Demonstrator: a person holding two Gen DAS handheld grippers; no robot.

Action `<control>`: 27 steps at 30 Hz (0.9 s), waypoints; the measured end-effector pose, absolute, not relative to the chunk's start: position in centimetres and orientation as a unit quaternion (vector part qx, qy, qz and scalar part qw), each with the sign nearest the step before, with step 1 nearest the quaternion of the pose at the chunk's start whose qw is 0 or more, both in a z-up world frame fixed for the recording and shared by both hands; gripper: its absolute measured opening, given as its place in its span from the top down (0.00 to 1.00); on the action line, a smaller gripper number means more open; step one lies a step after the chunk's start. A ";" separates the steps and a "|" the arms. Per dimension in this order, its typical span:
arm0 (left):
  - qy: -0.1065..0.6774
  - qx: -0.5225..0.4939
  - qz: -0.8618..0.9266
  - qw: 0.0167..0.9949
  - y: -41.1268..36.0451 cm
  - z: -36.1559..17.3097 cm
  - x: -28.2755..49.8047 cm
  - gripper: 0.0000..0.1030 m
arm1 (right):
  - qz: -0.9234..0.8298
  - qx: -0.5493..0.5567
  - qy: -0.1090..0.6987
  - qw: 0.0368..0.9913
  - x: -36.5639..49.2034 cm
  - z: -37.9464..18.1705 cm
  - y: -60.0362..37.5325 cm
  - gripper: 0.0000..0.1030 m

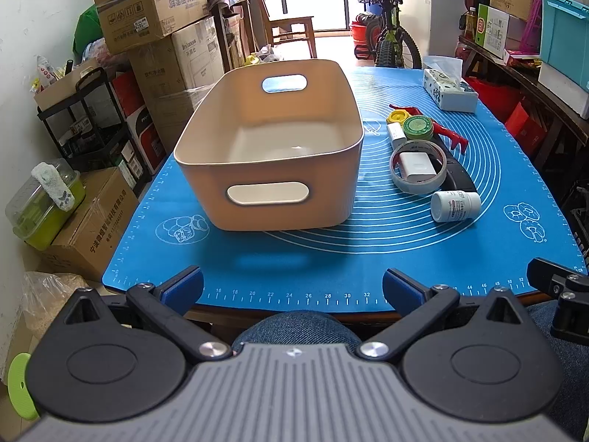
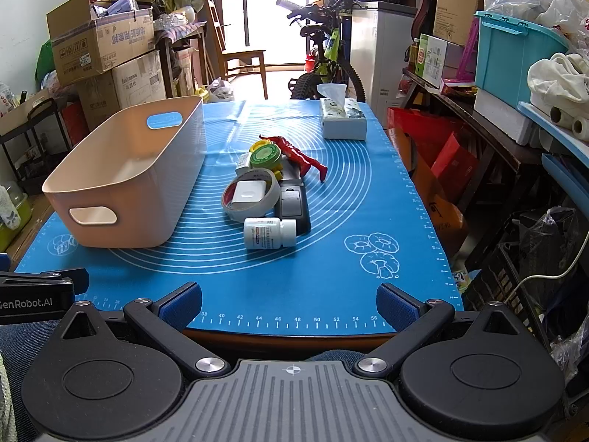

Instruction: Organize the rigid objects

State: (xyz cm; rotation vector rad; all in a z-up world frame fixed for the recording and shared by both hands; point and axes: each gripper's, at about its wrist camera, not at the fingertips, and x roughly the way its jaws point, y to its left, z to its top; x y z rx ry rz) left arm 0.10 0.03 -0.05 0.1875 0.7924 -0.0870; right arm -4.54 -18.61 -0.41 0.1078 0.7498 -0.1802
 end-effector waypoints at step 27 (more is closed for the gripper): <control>0.395 0.085 -0.036 0.914 0.6 -0.1 0.5 0.01 | -0.093 0.061 0.355 0.928 -4.6 0.6 -18.6 0.03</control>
